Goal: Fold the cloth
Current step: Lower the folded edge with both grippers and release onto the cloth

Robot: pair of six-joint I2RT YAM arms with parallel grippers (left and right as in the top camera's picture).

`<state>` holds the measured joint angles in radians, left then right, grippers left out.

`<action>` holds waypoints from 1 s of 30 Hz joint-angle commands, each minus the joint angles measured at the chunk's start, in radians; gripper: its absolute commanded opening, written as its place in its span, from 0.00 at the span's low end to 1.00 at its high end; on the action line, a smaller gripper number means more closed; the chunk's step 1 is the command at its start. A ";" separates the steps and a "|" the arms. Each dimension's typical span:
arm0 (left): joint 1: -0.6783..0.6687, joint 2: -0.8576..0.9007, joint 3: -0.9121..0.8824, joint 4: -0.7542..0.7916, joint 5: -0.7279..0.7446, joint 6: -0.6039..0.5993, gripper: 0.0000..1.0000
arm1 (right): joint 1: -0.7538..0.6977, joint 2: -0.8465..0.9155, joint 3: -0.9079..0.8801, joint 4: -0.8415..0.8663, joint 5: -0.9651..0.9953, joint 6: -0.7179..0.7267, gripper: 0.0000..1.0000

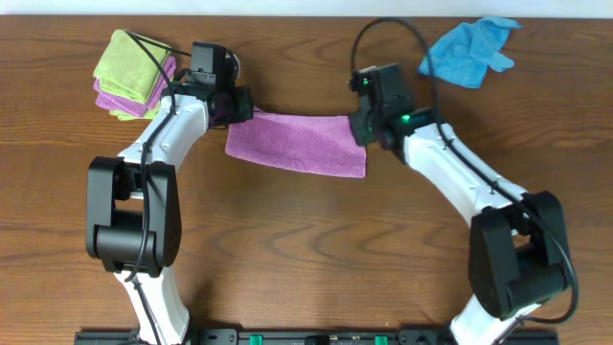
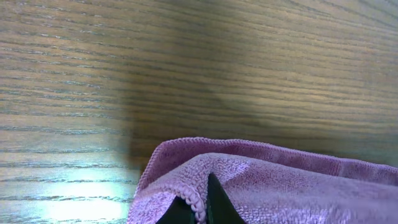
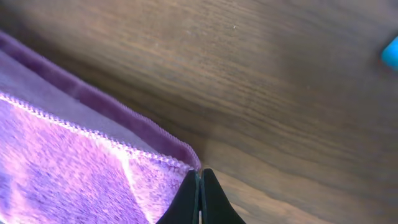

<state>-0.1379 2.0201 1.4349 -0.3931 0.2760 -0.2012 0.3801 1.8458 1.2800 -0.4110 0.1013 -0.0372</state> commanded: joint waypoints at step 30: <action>0.015 -0.001 0.024 -0.209 -0.012 0.014 0.06 | 0.121 0.002 0.016 -0.140 0.274 -0.053 0.01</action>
<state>-0.1310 2.0201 1.4353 -0.5880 0.2825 -0.2016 0.4953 1.8458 1.2804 -0.5365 0.3485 -0.1368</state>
